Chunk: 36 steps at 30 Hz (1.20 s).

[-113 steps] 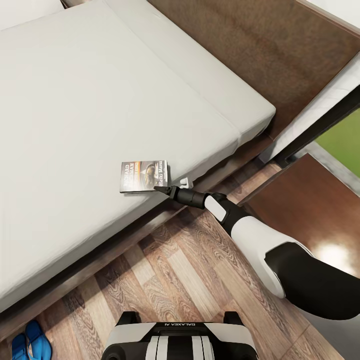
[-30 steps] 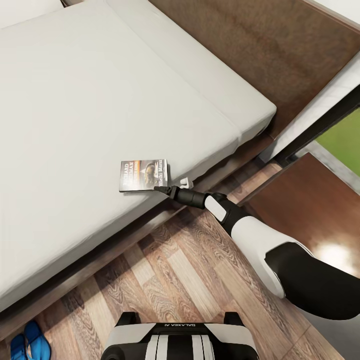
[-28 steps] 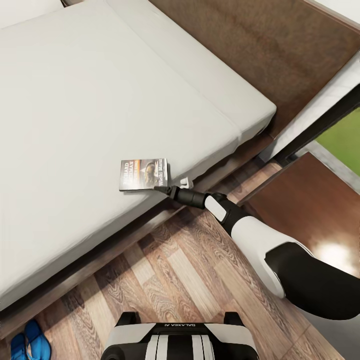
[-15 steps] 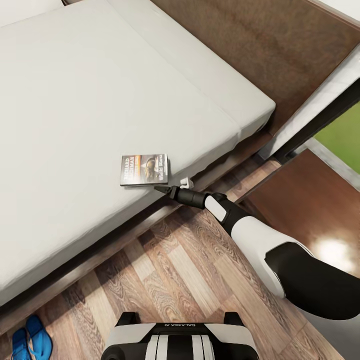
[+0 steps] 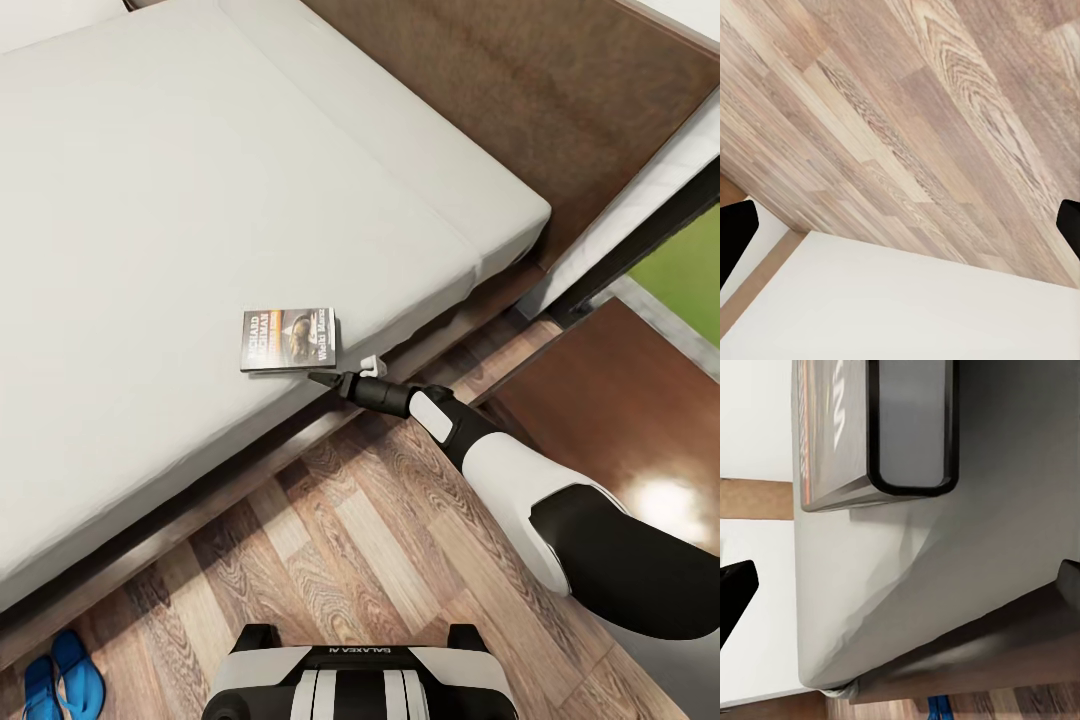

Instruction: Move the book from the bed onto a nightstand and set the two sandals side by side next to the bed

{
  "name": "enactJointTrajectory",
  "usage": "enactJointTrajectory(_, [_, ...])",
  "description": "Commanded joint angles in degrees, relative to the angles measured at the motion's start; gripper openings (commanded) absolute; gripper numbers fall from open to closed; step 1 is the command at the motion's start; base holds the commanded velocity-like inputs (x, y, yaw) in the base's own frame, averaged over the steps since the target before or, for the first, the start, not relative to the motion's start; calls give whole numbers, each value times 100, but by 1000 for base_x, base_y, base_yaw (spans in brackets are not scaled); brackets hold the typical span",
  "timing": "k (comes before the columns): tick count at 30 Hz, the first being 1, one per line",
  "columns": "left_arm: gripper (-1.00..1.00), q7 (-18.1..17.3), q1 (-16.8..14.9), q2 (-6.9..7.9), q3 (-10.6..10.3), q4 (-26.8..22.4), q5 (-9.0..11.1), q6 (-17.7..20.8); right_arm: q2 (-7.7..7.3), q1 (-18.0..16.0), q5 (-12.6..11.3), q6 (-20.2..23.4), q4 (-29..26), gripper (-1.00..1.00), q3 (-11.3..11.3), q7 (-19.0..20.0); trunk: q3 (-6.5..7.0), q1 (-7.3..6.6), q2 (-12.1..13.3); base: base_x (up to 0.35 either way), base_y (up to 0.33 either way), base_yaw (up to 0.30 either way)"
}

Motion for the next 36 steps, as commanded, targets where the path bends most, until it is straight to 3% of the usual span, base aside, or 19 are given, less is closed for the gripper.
enactJointTrajectory(1, [100,18,0,1,-49,-4,57,-3,-2,-3,-52,38,1,100,20,1,-2,0,-1,0,0,0])
enactJointTrajectory(36, [100,9,0,3,-46,-4,57,-3,-7,-3,-82,-14,13,100,12,-8,-2,0,-1,0,0,0])
